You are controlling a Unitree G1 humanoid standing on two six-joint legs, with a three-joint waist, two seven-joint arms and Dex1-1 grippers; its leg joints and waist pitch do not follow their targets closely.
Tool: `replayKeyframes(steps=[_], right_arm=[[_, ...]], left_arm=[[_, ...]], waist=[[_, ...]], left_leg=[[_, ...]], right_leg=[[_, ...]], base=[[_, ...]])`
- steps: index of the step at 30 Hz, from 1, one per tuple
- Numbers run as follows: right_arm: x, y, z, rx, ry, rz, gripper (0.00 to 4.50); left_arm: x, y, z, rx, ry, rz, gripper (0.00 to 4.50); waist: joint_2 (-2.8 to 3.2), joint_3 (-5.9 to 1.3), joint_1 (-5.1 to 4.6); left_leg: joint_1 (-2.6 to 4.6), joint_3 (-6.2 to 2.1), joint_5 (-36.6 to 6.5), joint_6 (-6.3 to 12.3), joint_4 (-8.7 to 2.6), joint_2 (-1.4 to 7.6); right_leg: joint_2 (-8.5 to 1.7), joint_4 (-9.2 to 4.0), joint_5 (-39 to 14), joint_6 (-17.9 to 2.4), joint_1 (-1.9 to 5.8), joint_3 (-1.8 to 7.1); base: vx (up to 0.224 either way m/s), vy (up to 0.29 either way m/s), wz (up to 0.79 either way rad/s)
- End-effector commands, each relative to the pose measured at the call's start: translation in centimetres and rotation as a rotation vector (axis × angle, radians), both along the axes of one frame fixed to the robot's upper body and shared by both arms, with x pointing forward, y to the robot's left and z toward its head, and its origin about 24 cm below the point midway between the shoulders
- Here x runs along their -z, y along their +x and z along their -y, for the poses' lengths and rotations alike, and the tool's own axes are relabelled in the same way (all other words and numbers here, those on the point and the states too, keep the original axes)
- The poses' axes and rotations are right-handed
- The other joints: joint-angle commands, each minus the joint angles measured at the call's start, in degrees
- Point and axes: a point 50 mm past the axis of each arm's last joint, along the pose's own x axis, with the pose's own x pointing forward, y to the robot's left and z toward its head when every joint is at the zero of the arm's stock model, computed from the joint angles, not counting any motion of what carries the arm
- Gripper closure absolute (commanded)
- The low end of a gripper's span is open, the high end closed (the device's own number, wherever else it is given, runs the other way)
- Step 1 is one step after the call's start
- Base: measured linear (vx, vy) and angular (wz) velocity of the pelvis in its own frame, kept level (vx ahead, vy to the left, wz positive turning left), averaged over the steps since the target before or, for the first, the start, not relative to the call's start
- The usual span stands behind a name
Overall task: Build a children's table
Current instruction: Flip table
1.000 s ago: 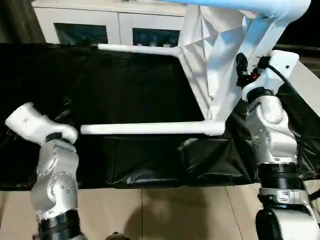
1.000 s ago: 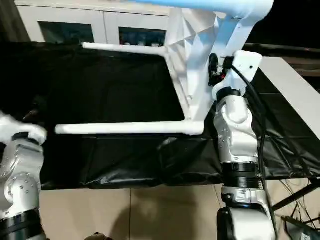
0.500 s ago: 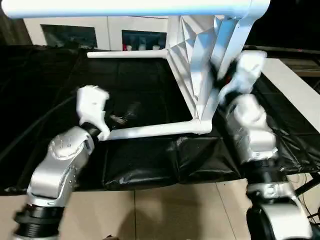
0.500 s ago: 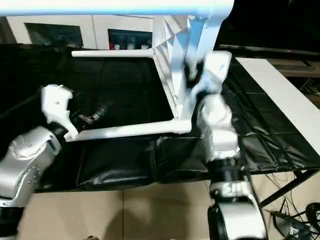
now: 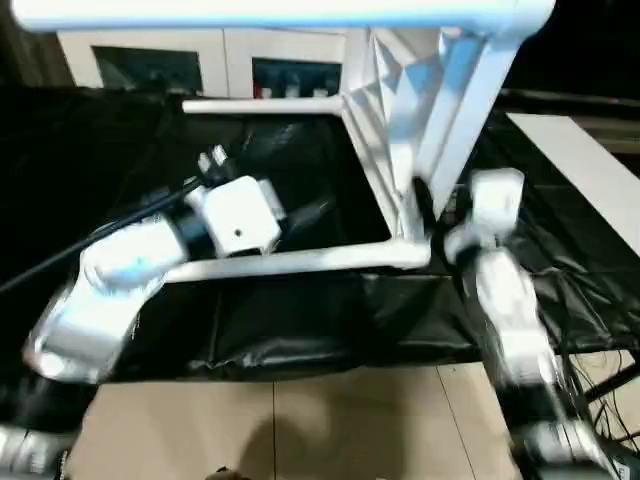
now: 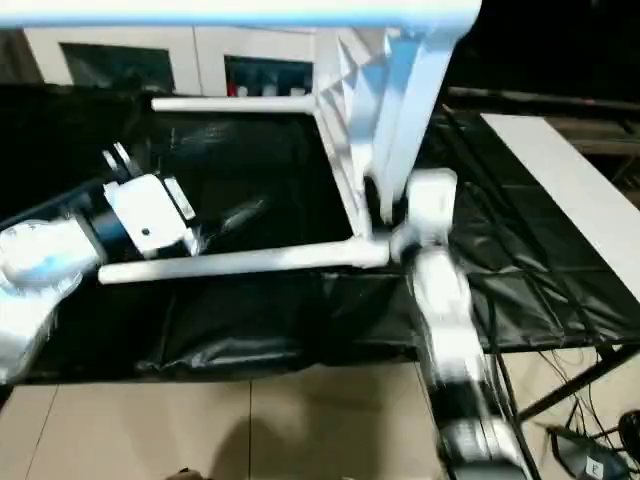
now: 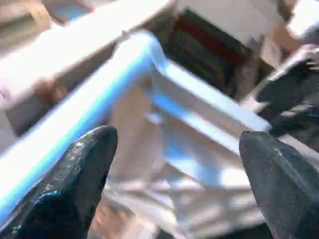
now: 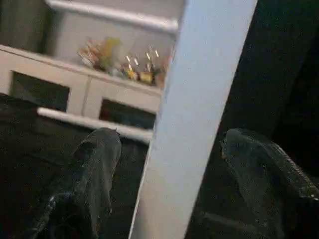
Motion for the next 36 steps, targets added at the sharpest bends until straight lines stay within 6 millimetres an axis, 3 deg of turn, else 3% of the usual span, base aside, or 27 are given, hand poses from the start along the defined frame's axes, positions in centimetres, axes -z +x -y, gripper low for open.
replayKeyframes(steps=[1, 3, 4, 5, 7, 10, 15, 22, 26, 36], right_arm=[[-1.2, -1.2, -0.5, -0.071, -0.054, 0.104, 0.87], [-1.0, -2.2, -1.1, -0.143, -0.062, 0.115, 0.87], [-0.8, -2.4, -1.5, -0.181, -0.060, 0.099, 0.87], [-0.8, -2.4, -1.5, -0.181, -0.060, 0.099, 0.87], [0.8, -3.2, -3.8, -0.380, -0.107, -0.027, 0.87], [1.3, -3.4, -5.0, -0.462, -0.112, -0.074, 0.87], [1.1, -3.6, -6.5, -0.543, -0.064, -0.095, 0.87], [0.3, -3.7, -7.7, -0.603, -0.054, -0.082, 0.87], [0.1, -3.7, -7.9, -0.611, -0.051, -0.084, 0.87], [0.1, -3.9, -8.1, -0.622, -0.059, -0.088, 0.78]], left_arm=[[-1.4, -0.1, -0.3, -0.027, -0.010, 0.142, 0.12], [-2.3, 0.4, -1.1, -0.109, 0.016, 0.260, 0.12], [-2.5, 0.8, -1.4, -0.151, 0.034, 0.277, 0.12], [-2.5, 0.8, -1.4, -0.151, 0.034, 0.277, 0.12], [-3.1, 2.8, -3.2, -0.313, 0.081, 0.305, 0.12], [-3.9, 3.4, -4.1, -0.371, 0.079, 0.338, 0.12], [-5.3, 4.3, -5.2, -0.451, 0.087, 0.394, 0.12], [-5.8, 6.2, -7.7, -0.623, 0.154, 0.394, 0.12], [-6.0, 6.7, -8.2, -0.657, 0.126, 0.373, 0.12], [-5.8, 6.7, -7.6, -0.608, 0.053, 0.318, 0.85]], waist=[[1.22, -3.19, 0.13], [1.06, -3.07, -0.25], [1.42, -3.04, -0.25], [1.31, -2.96, -0.55], [1.68, -2.88, -0.69], [1.52, -2.79, -0.96], [1.79, -2.91, -0.57], [2.11, -3.15, 0.02], [2.38, -3.20, 0.36], [2.05, -2.98, 0.64]], left_leg=[[0.74, -0.53, -16.87, -2.36, -4.86, 1.58], [0.77, -0.53, -18.74, -1.96, -4.81, 1.55], [1.03, -0.68, -20.27, -1.86, -4.81, 1.63], [0.99, -0.70, -21.00, -1.71, -4.82, 1.58], [1.17, -1.04, -23.14, -1.89, -4.86, 1.58], [0.86, -1.34, -24.33, -2.04, -4.96, 1.50], [1.11, -1.36, -23.58, -2.01, -4.98, 1.71], [1.06, -1.21, -20.07, -2.41, -4.94, 1.68], [1.08, -1.18, -18.28, -2.48, -4.93, 1.70], [1.15, -1.19, -20.96, -2.63, -5.07, 1.76]], right_leg=[[-2.40, -3.63, -13.75, -6.74, 2.58, 1.80], [-2.28, -4.07, -16.03, -6.19, 2.27, 1.82], [-2.26, -4.20, -17.59, -5.91, 2.02, 1.80], [-2.09, -4.25, -18.31, -5.74, 1.94, 1.78], [-2.16, -4.35, -21.04, -5.85, 1.64, 1.70], [-2.39, -4.48, -23.02, -6.09, 1.70, 1.65], [-2.47, -4.22, -19.57, -7.81, 1.31, 1.78], [-2.50, -3.57, -13.52, -9.09, 1.65, 1.88], [-2.51, -3.24, -10.19, -9.80, 1.90, 1.85], [-2.81, -3.68, -14.92, -9.42, 1.74, 1.90]], base=[[0.000, 0.000, 0.00], [0.000, 0.000, 0.00], [0.000, 0.000, 0.00], [0.000, 0.000, 0.00], [0.000, 0.000, 0.00], [0.000, 0.000, 0.00], [0.000, 0.000, 0.00], [0.000, 0.000, 0.00], [0.000, 0.000, 0.00], [0.000, 0.000, 0.00]])
